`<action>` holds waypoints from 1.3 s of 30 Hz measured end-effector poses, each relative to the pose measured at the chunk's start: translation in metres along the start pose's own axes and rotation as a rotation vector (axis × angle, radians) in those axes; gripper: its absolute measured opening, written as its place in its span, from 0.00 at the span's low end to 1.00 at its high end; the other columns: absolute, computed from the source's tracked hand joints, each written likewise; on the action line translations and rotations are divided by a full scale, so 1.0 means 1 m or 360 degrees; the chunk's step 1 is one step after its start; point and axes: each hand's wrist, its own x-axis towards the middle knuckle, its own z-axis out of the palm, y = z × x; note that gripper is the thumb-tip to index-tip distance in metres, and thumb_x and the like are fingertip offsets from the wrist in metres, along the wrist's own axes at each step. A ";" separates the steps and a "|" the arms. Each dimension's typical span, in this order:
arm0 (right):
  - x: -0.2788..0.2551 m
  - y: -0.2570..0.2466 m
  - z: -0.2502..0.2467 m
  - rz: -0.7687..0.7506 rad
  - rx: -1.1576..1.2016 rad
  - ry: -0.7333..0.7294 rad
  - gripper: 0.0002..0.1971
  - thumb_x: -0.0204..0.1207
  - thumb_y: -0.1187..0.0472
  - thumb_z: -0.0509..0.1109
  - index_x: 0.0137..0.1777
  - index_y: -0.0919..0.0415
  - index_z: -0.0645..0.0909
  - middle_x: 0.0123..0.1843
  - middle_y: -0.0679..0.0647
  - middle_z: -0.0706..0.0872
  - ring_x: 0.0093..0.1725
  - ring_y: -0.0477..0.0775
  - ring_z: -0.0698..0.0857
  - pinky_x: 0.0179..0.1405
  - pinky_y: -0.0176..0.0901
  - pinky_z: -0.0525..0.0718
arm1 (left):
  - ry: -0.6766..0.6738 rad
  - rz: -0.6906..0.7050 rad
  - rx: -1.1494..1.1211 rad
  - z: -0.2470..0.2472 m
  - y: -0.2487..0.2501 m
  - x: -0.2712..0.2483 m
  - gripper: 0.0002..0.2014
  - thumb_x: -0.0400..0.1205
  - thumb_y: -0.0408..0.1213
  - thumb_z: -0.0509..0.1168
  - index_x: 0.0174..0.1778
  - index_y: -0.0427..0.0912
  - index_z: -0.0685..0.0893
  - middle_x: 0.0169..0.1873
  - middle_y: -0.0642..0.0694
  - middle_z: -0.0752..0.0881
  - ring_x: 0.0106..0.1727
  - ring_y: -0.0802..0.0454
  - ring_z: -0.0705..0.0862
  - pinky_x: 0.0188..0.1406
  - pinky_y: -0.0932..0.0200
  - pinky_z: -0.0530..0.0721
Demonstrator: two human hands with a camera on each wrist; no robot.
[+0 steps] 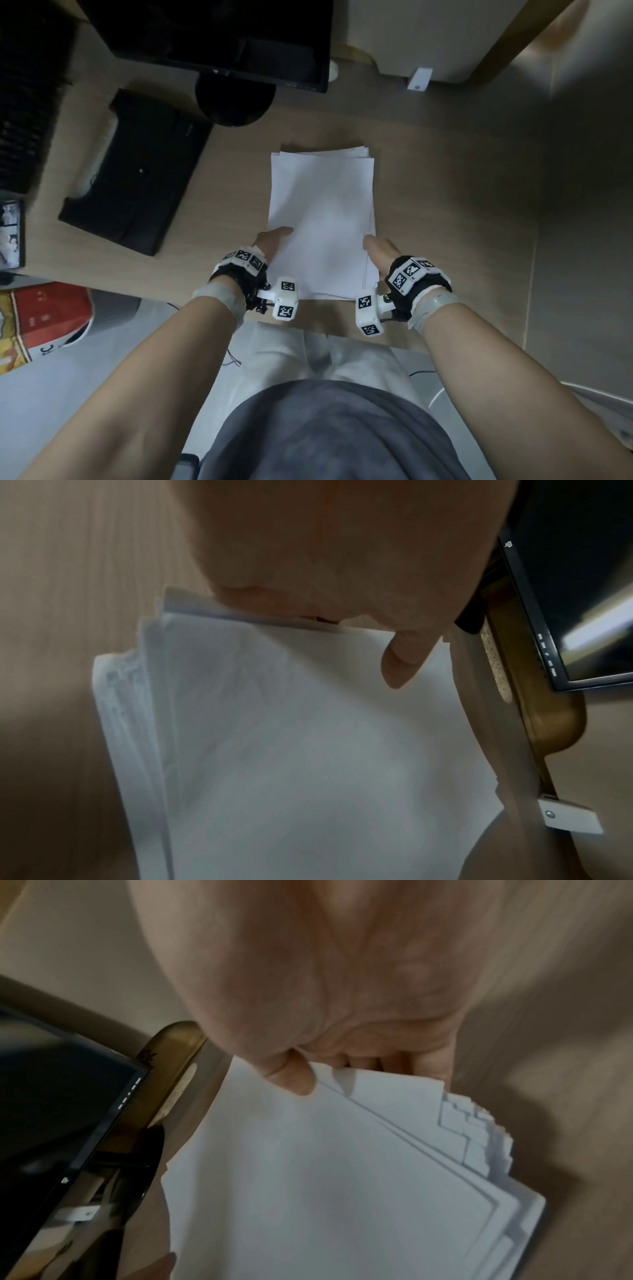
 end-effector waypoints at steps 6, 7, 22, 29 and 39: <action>-0.009 -0.004 0.012 -0.0011 -0.0025 -0.0138 0.33 0.78 0.45 0.68 0.76 0.66 0.71 0.72 0.62 0.78 0.67 0.63 0.79 0.57 0.47 0.75 | 0.0086 0.0075 0.0301 0.007 0.017 -0.048 0.36 0.78 0.44 0.72 0.78 0.34 0.66 0.67 0.39 0.77 0.64 0.36 0.78 0.57 0.40 0.77; -0.007 -0.002 0.008 0.0003 -0.0002 -0.0088 0.34 0.77 0.45 0.69 0.75 0.67 0.71 0.70 0.63 0.79 0.65 0.65 0.80 0.57 0.49 0.78 | 0.0095 0.0178 0.0434 0.000 0.017 -0.045 0.28 0.81 0.40 0.69 0.75 0.34 0.72 0.62 0.39 0.81 0.59 0.37 0.80 0.53 0.44 0.78; 0.011 -0.075 0.004 -0.0135 0.0212 0.0171 0.21 0.68 0.69 0.71 0.61 0.73 0.78 0.54 0.64 0.84 0.48 0.61 0.82 0.44 0.48 0.81 | 0.0160 0.0416 0.0711 -0.009 0.075 -0.020 0.22 0.80 0.26 0.63 0.70 0.29 0.70 0.68 0.35 0.75 0.65 0.37 0.76 0.62 0.49 0.74; -0.034 -0.095 -0.027 -0.0568 0.0542 0.0462 0.08 0.67 0.76 0.67 0.38 0.63 0.78 0.32 0.49 0.79 0.33 0.51 0.78 0.27 0.34 0.75 | 0.0177 0.0981 0.0296 -0.018 0.098 -0.069 0.24 0.73 0.21 0.64 0.66 0.35 0.75 0.55 0.39 0.83 0.53 0.43 0.82 0.50 0.54 0.81; -0.114 -0.104 -0.064 -0.1125 0.1119 0.0546 0.14 0.69 0.78 0.71 0.47 0.63 0.75 0.38 0.47 0.82 0.32 0.37 0.81 0.34 0.33 0.80 | 0.0334 0.1556 -0.0328 -0.012 0.136 -0.160 0.12 0.70 0.18 0.63 0.45 0.36 0.78 0.28 0.53 0.77 0.29 0.60 0.74 0.29 0.70 0.74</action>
